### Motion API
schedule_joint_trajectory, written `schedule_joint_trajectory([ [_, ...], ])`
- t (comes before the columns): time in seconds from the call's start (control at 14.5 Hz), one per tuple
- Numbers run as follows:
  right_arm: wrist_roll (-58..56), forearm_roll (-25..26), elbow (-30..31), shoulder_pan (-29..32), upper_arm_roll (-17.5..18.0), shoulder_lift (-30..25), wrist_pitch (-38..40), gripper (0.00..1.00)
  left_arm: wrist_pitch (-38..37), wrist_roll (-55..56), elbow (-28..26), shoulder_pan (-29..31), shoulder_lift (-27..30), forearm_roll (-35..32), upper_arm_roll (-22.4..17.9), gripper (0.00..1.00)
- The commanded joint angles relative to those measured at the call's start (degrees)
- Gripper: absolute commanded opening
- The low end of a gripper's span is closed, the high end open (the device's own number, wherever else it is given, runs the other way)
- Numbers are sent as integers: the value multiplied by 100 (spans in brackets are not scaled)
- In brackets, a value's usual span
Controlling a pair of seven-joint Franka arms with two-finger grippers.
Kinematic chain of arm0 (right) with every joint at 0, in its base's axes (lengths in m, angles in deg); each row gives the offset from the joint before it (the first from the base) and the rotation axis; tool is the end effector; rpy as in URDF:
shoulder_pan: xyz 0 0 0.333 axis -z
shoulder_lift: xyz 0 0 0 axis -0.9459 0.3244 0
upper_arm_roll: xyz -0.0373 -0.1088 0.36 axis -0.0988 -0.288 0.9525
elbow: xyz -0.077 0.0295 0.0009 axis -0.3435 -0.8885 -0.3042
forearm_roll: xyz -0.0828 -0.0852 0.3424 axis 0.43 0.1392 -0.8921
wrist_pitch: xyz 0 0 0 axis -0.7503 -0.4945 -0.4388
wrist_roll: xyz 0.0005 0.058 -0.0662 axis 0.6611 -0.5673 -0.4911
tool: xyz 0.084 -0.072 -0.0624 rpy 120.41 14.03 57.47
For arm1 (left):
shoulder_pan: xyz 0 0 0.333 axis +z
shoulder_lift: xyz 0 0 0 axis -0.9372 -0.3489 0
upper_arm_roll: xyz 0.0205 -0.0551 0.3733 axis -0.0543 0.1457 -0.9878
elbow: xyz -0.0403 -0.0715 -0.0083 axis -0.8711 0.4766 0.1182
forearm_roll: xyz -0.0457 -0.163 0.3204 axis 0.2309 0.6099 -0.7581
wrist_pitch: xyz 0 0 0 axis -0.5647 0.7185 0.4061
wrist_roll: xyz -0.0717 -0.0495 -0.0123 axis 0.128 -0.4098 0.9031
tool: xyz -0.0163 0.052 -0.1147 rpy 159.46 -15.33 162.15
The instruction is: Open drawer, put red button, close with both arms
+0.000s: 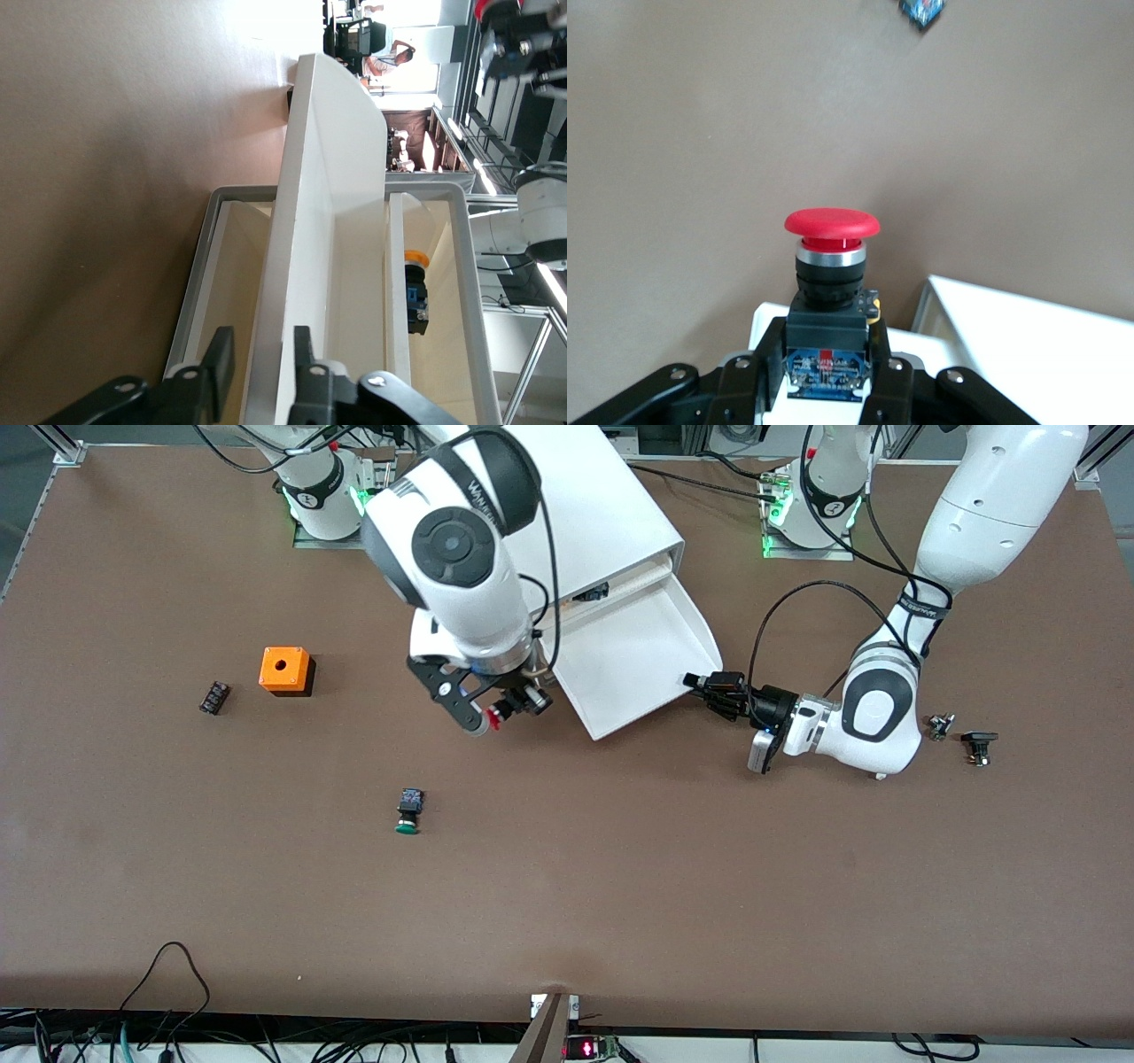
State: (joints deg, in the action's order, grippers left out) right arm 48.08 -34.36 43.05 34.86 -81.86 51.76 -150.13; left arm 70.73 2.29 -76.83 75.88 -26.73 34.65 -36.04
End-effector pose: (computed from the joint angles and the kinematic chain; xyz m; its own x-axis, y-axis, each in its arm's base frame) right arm 0.5574 0.4756 0.5084 0.6342 -0.7701 -0.0688 -0.7730 -0.6335 -0.0332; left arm 0.5491 -0.1617 0.2500 0.9157 -0.4017 -0.0149 -0.0736 -0.2041 0.9762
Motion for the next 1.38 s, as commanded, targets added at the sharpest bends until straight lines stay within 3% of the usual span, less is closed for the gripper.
schedule_joint_trajectory([
  [0.0,885,-71,-168,-350,-50,138,-378,0,-124,690,126,82,420,-512,-6,100],
  [0.41,2521,-63,-168,-1036,-67,524,-1389,0,-589,3580,1171,91,1115,-2436,46,100],
  [0.69,3041,-54,-168,-1274,-67,893,-1987,0,-704,5172,1550,12,1397,-3624,143,100],
  [1.03,3129,-36,-142,-1467,-67,1298,-2172,0,-678,5386,2190,-128,1494,-5556,161,100],
  [1.31,3112,-27,-150,-1468,-76,1360,-2287,0,-800,5325,2710,-278,1459,-6516,161,100],
])
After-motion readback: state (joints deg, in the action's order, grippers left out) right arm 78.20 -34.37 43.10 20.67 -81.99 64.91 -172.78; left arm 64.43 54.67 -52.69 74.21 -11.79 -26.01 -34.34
